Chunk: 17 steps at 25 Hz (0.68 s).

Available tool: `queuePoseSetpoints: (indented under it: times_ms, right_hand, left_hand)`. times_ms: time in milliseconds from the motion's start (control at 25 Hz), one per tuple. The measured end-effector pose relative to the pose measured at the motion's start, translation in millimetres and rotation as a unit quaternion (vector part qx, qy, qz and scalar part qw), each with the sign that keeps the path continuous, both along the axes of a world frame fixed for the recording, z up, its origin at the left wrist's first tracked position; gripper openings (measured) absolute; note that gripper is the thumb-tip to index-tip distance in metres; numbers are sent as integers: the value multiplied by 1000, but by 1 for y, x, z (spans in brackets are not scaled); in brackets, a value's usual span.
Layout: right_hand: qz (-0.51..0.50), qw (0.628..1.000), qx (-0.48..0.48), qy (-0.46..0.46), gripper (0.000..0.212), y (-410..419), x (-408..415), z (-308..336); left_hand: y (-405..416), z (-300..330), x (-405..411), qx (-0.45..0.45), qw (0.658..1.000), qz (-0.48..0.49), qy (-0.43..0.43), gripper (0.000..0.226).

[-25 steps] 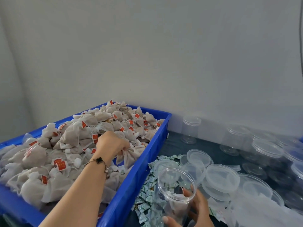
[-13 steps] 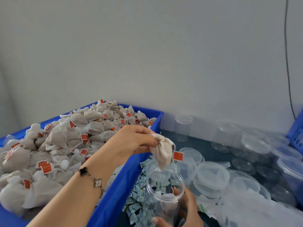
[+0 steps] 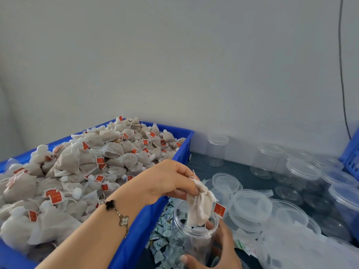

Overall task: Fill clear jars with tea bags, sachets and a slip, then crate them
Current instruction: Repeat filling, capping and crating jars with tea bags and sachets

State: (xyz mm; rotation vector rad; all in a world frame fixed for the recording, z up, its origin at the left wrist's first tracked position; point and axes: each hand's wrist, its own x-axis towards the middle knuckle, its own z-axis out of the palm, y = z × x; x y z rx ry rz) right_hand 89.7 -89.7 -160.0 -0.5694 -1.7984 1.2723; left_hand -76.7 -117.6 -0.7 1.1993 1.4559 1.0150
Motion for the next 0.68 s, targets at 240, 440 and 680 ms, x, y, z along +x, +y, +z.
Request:
queuePoseSetpoints:
  times_ms: [240, 440, 680]
  right_hand:
    - [-8, 1000, 13, -10, 98, 1, -1, 1]
    - [-6, 1000, 21, -7, 97, -1, -1, 1]
    - [0, 1000, 25, -4, 92, -2, 1, 3]
  left_hand:
    - [0, 1, 3, -7, 1000, 4, 7, 17]
    - [-1, 1, 2, -9, 1000, 1, 12, 20]
    - [-1, 1, 0, 0, 1000, 11, 3, 24]
